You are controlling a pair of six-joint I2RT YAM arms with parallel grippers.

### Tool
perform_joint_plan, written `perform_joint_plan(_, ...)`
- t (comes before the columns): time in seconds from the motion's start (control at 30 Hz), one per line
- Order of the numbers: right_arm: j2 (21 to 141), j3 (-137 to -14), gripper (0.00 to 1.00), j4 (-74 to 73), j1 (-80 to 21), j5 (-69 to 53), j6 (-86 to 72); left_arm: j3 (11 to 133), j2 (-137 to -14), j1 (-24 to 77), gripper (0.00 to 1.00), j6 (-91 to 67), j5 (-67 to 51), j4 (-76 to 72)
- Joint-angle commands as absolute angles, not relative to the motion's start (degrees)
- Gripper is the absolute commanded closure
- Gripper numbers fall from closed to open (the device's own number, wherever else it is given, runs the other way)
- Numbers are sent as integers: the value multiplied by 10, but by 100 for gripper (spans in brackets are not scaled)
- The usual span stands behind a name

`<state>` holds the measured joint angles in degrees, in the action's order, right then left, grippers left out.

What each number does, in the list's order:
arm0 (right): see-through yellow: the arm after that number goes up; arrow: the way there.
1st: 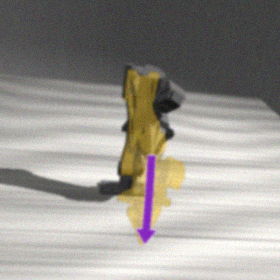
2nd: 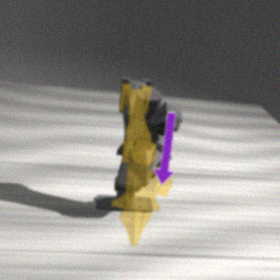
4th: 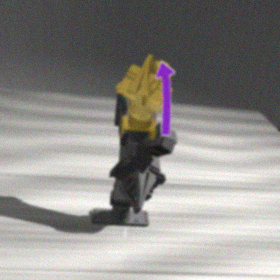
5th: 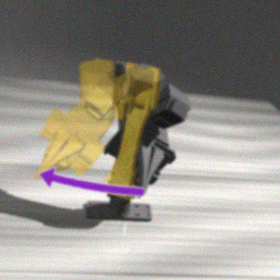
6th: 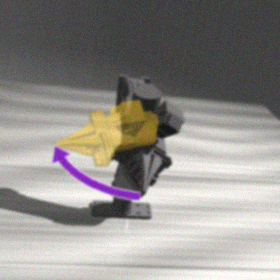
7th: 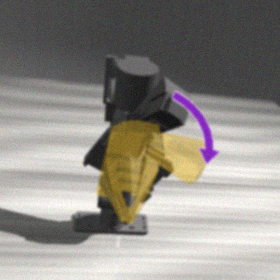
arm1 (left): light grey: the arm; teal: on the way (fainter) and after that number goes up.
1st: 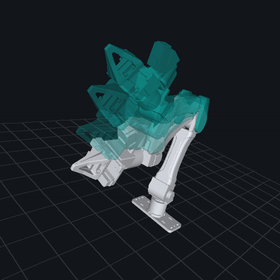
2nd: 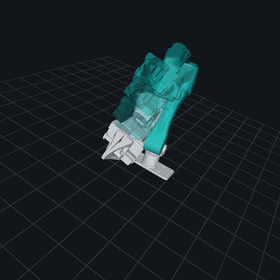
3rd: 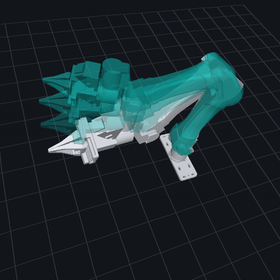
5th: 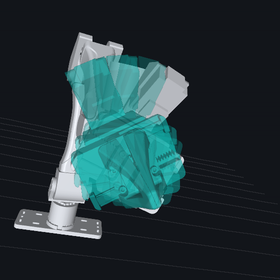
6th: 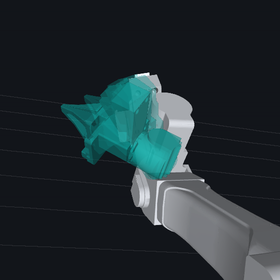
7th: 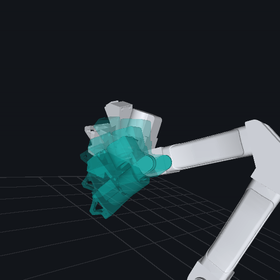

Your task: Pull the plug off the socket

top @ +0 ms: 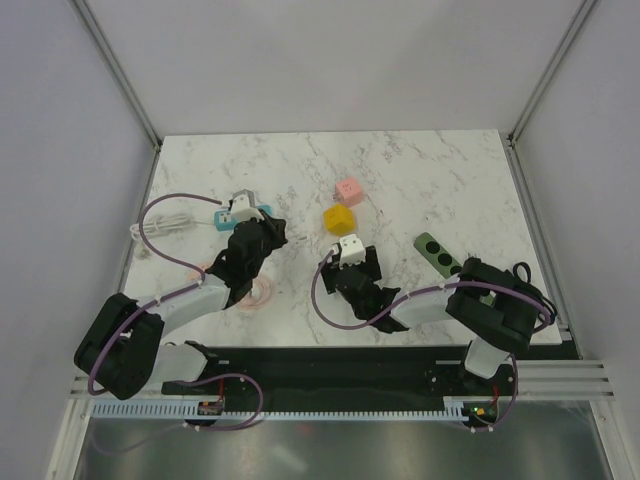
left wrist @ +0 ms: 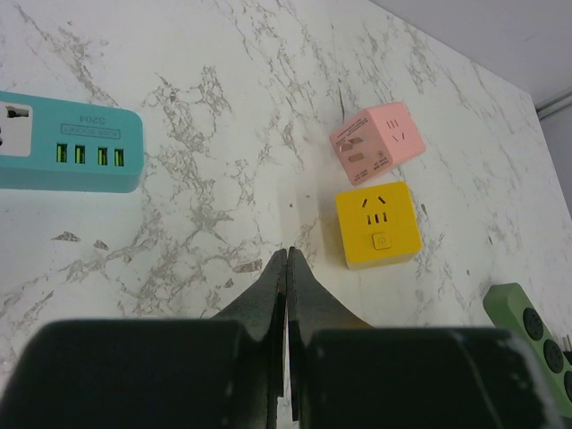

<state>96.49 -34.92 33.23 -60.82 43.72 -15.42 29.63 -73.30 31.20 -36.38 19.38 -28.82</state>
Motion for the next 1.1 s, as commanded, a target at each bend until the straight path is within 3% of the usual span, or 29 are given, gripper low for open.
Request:
perform_joint_plan(0.0,953,-369,2,317,-603,422,-162,302,-739,309,98,-380,191,-309)
perform_joint_plan(0.13,913,-386,2,257,-603,430,-177,303,-742,309,98,-377,177,-310)
perform_joint_plan(0.33,790,-419,2,86,-602,450,-237,324,-724,309,90,-352,120,-273)
perform_joint_plan(0.57,669,-417,2,-129,-589,424,-330,336,-643,309,73,-326,26,-130)
perform_joint_plan(0.83,424,-261,2,-90,-575,358,-396,197,-438,308,15,-373,-118,-50)
perform_joint_plan(0.93,338,-196,2,-62,-574,351,-429,129,-368,308,1,-429,-142,-60)
perform_joint_plan(1.07,236,-103,2,-18,-574,323,-524,34,-206,308,0,-516,-163,-120)
